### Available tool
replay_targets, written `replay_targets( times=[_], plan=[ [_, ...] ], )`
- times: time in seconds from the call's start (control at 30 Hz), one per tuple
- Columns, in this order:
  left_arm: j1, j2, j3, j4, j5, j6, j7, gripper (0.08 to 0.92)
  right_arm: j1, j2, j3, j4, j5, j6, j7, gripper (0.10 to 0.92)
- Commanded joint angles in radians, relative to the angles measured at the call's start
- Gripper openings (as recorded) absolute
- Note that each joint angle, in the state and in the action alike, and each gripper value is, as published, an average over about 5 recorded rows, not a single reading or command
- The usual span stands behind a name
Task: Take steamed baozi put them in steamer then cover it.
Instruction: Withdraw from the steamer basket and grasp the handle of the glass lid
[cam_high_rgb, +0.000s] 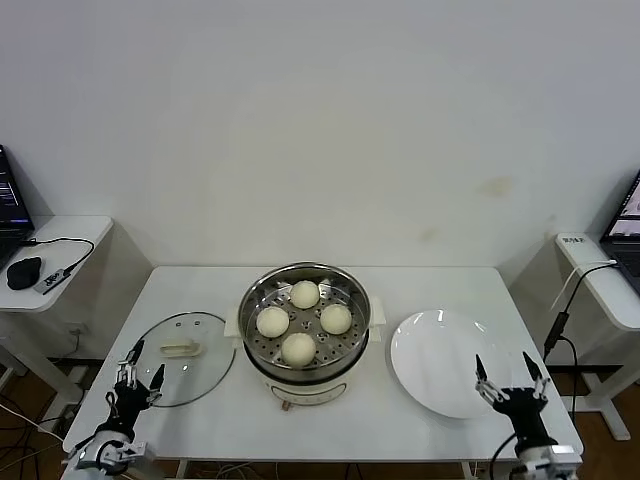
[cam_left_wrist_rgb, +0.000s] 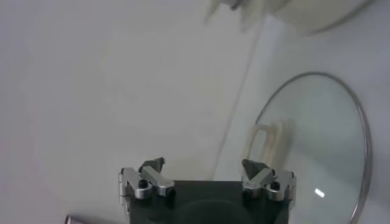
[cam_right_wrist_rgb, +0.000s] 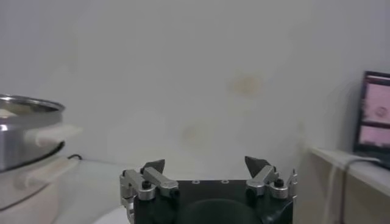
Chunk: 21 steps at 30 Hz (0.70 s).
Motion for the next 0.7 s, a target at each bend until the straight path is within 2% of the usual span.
replay_targets(
  times=[0.03,0.27,0.7],
  plan=[
    [-0.158,0.036,0.086,0.149,0.124,-0.02,0.007,0.823,-0.073,0.078,0.055,0.027,-0.028,0.023,0.003,0.823],
    [-0.228,0.046,0.125,0.23,0.112,-0.022,0.011,0.823,-0.092,0.091,0.055,0.037,-0.048,0.036,0.006,0.823],
    [-0.314,0.047,0.18,0.297,0.117,-0.016,0.02,0.823,-0.109,0.092,0.059,0.038,-0.052,0.045,0.008,0.823]
  ],
)
